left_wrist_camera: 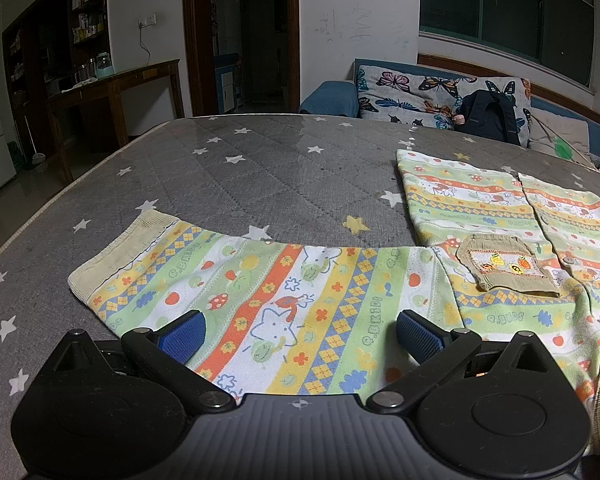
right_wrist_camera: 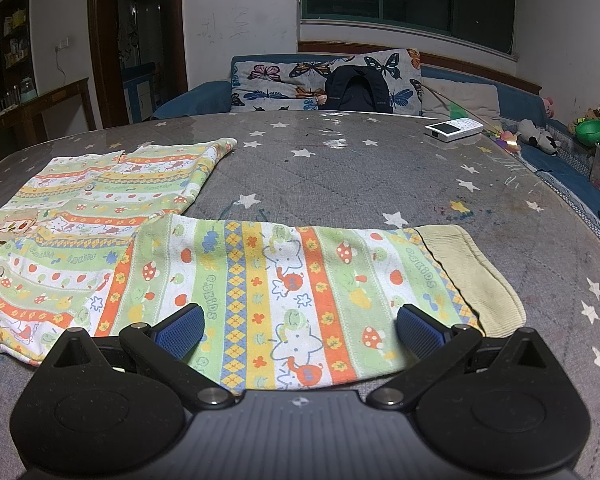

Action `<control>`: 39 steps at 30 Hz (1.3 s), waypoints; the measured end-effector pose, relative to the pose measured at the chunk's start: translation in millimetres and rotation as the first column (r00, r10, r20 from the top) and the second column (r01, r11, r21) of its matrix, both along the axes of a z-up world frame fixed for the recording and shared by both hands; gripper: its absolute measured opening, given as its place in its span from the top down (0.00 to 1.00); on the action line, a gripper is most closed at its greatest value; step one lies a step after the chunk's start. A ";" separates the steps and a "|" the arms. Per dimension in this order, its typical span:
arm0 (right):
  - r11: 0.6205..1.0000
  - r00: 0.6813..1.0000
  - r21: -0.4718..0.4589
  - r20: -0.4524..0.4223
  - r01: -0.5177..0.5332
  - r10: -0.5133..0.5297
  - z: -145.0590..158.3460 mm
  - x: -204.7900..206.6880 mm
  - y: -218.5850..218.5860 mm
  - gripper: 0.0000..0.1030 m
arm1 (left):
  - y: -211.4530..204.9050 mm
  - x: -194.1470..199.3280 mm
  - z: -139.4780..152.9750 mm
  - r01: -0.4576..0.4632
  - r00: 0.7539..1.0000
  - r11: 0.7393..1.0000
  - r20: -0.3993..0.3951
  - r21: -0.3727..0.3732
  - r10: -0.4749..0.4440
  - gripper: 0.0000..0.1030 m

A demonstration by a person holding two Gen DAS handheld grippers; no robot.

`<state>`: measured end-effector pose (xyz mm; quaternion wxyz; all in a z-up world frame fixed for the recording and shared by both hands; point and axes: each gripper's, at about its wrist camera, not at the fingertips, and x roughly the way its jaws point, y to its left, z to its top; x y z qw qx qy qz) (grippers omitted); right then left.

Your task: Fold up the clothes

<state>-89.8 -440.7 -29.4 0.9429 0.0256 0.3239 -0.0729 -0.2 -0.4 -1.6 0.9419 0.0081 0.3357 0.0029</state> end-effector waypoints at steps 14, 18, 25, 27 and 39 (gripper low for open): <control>1.000 1.000 0.000 0.000 0.000 0.000 0.2 -0.2 -0.1 0.00 | 0.8 0.5 2.5 0.000 1.000 1.000 0.000 0.000 0.000 0.00; 1.000 1.000 0.001 0.000 0.000 0.000 1.2 -0.4 -0.8 0.00 | 2.7 0.6 1.5 0.000 1.000 1.000 0.000 0.001 0.000 0.00; 1.000 1.000 0.004 0.001 0.000 0.000 -0.3 1.4 0.4 0.00 | 3.0 0.1 2.2 0.000 1.000 1.000 0.000 0.001 0.000 0.00; 1.000 1.000 0.005 0.002 0.000 0.000 -0.4 1.4 0.4 0.00 | 3.1 0.0 2.3 0.000 1.000 1.000 0.000 0.001 0.000 0.00; 1.000 1.000 0.012 0.004 -0.001 0.000 0.8 1.1 -1.8 0.00 | 4.1 -0.1 3.4 0.000 1.000 1.000 0.000 0.001 0.000 0.00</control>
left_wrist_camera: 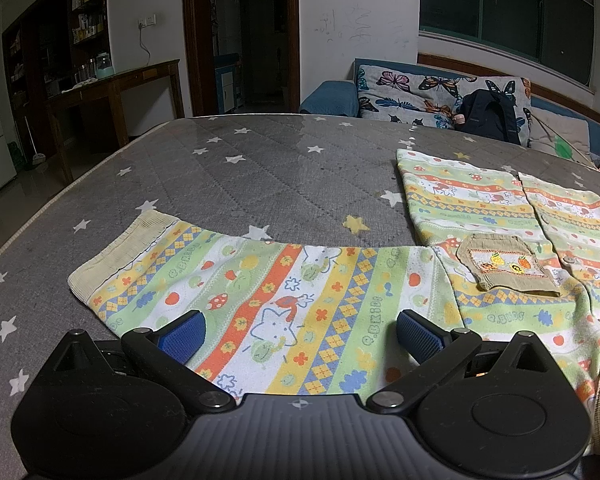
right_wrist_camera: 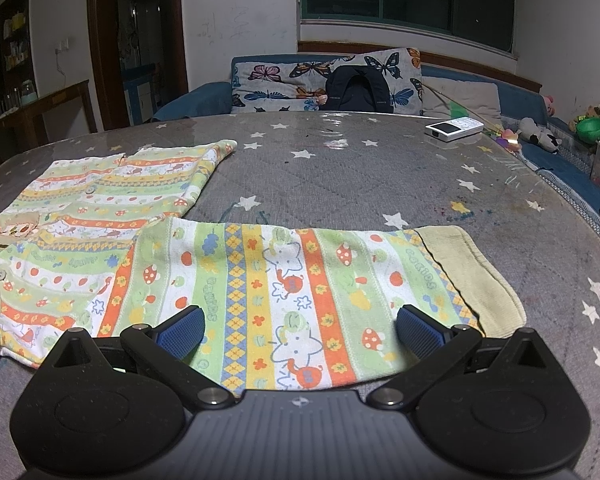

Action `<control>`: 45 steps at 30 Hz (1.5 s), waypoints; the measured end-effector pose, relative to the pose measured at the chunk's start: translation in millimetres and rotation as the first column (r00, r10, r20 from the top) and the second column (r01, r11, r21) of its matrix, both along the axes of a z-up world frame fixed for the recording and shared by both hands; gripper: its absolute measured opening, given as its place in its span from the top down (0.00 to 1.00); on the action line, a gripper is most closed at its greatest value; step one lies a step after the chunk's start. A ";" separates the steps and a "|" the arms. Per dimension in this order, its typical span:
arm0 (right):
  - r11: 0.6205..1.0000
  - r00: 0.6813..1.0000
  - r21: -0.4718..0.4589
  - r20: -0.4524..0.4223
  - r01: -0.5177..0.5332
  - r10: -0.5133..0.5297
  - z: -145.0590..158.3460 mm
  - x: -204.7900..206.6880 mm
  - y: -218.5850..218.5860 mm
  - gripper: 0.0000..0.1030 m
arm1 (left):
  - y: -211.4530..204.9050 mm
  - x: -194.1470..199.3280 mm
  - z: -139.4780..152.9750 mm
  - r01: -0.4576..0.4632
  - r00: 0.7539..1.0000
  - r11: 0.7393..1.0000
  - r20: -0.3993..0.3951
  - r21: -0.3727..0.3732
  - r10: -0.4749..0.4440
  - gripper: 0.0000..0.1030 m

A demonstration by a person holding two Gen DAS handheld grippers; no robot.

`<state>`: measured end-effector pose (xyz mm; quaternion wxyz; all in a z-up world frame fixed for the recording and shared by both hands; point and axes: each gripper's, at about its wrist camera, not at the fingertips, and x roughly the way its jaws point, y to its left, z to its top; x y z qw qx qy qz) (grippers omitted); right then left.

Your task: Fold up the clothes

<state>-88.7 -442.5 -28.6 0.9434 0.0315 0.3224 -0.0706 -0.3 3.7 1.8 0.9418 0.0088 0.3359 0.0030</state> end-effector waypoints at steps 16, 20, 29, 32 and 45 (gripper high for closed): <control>1.000 1.000 -0.015 -0.003 0.001 -0.001 -0.5 0.6 3.1 0.00 | 0.9 -0.3 3.1 0.000 1.000 1.000 0.000 0.000 0.000 0.00; 1.000 1.000 -0.017 -0.005 0.001 -0.001 -0.5 0.9 4.1 0.00 | 1.1 -0.3 3.1 0.000 1.000 1.000 0.000 0.000 0.000 0.00; 1.000 1.000 0.003 0.003 0.005 -0.005 4.6 -7.4 -3.9 0.07 | 1.4 -0.3 2.9 0.000 1.000 1.000 0.001 -0.001 0.000 0.00; 0.999 0.999 0.003 0.019 0.037 -0.037 8.9 -15.1 -14.0 0.08 | 1.5 -0.4 3.0 0.000 1.000 1.000 0.001 -0.001 0.000 0.00; 0.979 0.979 0.008 0.035 0.203 -0.203 16.8 -35.0 -74.3 0.18 | 1.8 -0.4 3.1 0.000 1.000 1.000 0.001 -0.001 0.000 0.00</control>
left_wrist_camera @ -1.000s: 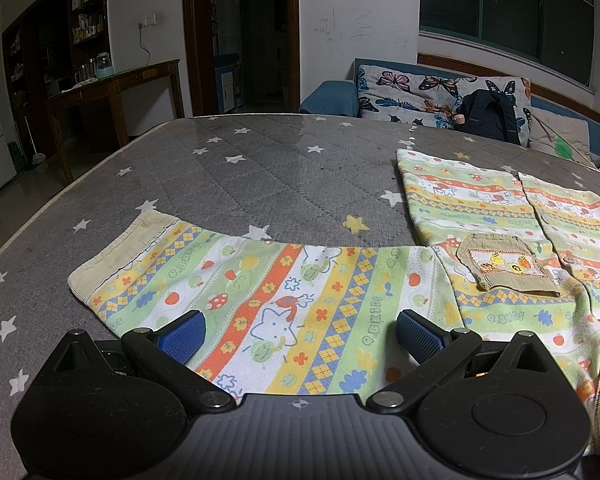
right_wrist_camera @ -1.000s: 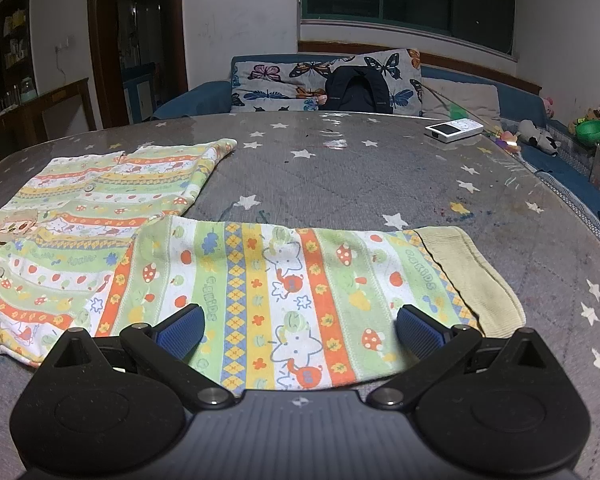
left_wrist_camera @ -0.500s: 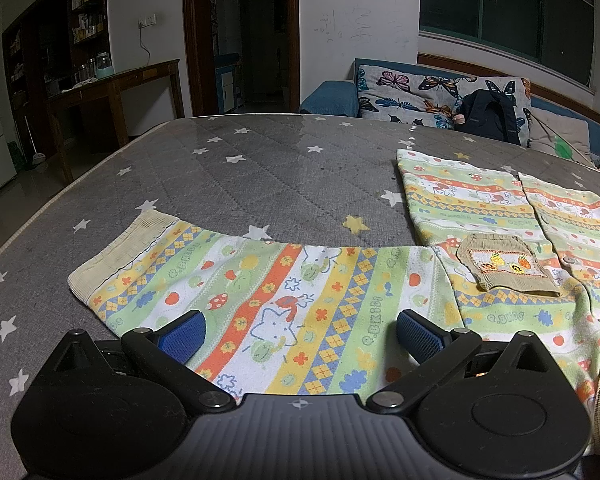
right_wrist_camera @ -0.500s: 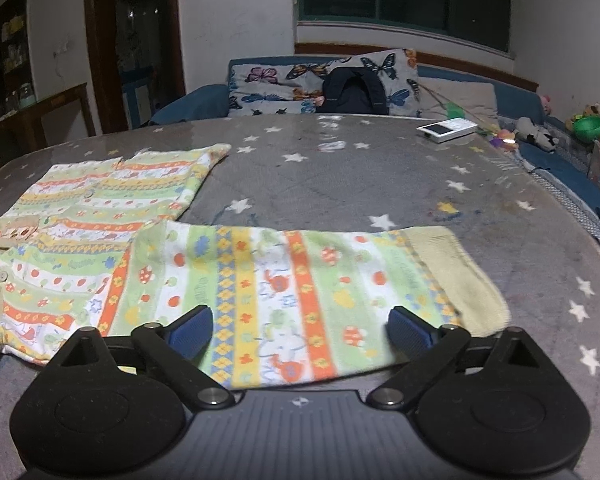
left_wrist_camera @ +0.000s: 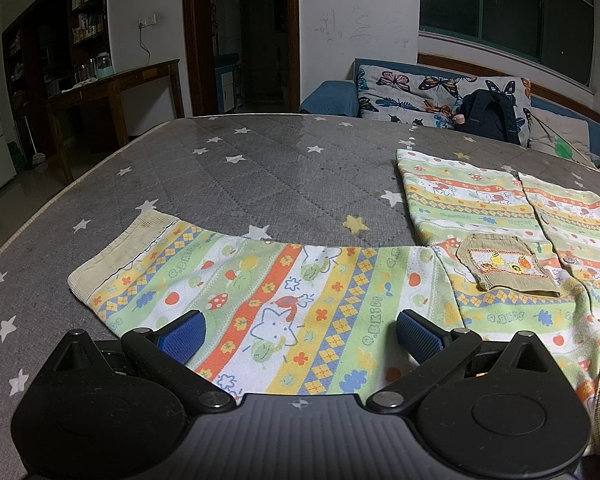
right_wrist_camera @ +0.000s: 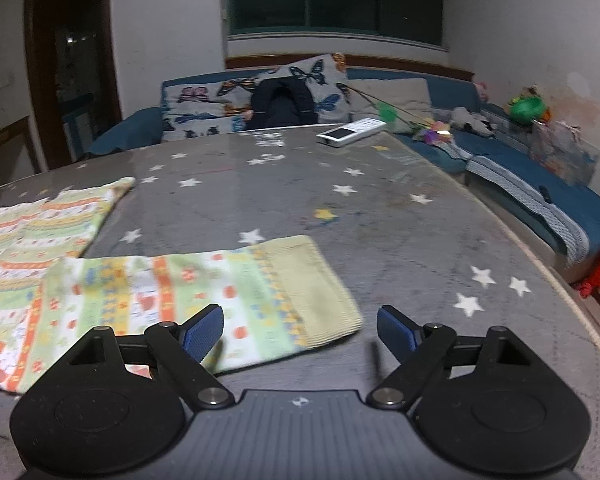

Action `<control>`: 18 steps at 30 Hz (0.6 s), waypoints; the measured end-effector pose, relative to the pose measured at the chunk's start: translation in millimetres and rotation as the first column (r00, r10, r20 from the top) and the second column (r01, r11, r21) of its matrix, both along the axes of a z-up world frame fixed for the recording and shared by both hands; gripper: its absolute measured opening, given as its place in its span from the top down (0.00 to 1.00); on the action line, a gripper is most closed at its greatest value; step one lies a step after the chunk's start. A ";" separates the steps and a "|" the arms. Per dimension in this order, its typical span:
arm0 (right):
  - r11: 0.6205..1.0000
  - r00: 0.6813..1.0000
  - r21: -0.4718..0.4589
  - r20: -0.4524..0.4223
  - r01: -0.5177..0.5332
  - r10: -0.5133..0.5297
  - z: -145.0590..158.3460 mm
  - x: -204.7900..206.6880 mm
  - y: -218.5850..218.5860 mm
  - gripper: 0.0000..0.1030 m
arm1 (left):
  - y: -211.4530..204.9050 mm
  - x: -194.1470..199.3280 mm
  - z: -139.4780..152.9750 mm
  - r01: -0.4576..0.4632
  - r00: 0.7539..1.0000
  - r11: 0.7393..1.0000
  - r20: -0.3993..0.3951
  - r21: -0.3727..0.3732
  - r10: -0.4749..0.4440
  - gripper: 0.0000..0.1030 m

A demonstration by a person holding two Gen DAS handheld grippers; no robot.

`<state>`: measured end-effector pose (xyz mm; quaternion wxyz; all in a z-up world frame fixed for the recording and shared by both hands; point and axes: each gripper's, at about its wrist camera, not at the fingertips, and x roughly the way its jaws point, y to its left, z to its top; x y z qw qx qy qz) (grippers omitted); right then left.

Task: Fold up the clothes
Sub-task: 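Reach the right gripper to the khaki cuff and close on it, then lift the cuff with the right gripper, lay it over the garment, open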

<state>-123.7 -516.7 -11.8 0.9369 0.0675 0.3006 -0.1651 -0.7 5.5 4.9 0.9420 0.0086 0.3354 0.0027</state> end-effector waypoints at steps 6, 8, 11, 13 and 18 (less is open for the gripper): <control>0.999 0.999 0.043 -0.022 0.032 -0.031 -7.0 11.6 -16.3 0.28 | 0.4 -0.1 0.1 0.000 1.000 1.000 0.000 0.000 0.000 0.00; 0.998 0.999 0.047 -0.028 0.028 -0.027 -9.2 13.3 -16.6 0.30 | 0.3 -0.1 0.1 0.000 1.000 1.000 0.000 0.000 0.000 0.00; 0.999 1.000 0.040 -0.025 0.018 -0.017 -9.2 14.4 -13.4 0.43 | 0.3 -0.1 0.1 0.000 1.000 1.000 0.000 0.000 0.000 0.00; 0.999 1.000 0.046 -0.024 0.015 -0.014 -8.1 15.1 -12.3 0.58 | 0.2 -0.1 0.2 0.000 1.000 1.000 0.000 0.000 0.000 0.00; 0.992 1.000 0.122 0.006 0.024 -0.025 -1.1 12.9 -15.8 0.89 | 0.2 -0.3 0.4 0.000 1.000 1.000 0.000 0.000 0.000 0.00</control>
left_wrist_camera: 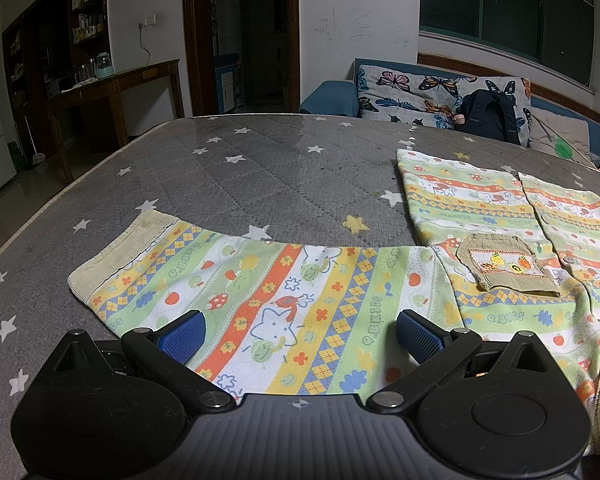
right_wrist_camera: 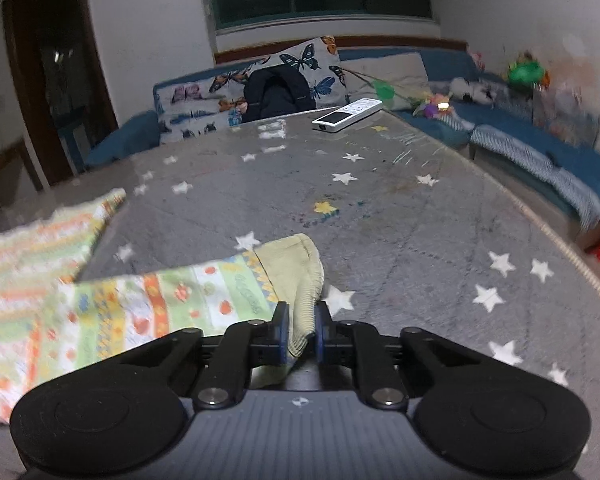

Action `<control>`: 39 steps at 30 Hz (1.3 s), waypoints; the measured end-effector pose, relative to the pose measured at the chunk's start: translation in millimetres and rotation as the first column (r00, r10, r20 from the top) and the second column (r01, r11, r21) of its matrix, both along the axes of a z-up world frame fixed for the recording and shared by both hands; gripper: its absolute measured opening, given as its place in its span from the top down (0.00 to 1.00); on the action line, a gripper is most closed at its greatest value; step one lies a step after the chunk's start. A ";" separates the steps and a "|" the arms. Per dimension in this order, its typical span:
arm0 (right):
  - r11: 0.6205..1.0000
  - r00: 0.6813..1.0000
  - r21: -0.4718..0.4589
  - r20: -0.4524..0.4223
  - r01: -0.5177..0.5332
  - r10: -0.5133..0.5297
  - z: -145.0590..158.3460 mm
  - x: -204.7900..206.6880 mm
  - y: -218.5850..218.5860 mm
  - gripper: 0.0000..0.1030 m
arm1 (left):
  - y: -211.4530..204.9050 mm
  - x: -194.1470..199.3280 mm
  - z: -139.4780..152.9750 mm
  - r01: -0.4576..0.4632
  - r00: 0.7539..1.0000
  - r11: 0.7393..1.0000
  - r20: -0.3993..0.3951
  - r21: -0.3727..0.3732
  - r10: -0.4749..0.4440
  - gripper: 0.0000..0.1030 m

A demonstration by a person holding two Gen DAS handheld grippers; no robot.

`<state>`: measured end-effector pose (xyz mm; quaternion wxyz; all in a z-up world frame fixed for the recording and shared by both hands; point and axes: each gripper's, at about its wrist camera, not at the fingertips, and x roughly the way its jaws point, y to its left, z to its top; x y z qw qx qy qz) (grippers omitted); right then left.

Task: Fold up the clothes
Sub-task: 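Lift the cuff with the right gripper, lay it over the garment, open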

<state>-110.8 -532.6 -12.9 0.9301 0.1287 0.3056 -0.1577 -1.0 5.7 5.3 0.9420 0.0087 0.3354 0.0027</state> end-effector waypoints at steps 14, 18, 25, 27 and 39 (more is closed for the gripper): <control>0.985 0.965 0.034 0.208 -0.170 0.160 74.8 5.8 61.4 0.91 | -0.6 -0.2 0.1 0.000 1.000 1.000 0.000 0.000 0.000 0.00; 0.969 0.943 0.040 0.242 -0.244 0.228 89.8 18.7 90.8 0.91 | -0.6 -0.2 0.2 0.000 1.000 1.000 0.000 0.000 0.000 0.00; 0.921 0.894 0.032 0.255 -0.389 0.369 101.2 48.7 155.7 0.91 | -0.3 -0.4 0.3 0.000 1.000 1.000 0.000 0.000 0.000 0.00; 0.904 0.879 0.028 0.249 -0.427 0.408 100.6 56.6 176.1 0.91 | -0.4 -0.4 0.4 0.000 1.000 1.000 0.000 0.000 0.000 0.00; 0.804 0.791 -0.014 0.168 -0.595 0.589 83.7 83.8 290.0 0.91 | 0.2 -0.1 0.1 0.000 1.000 1.000 0.000 0.000 0.000 0.00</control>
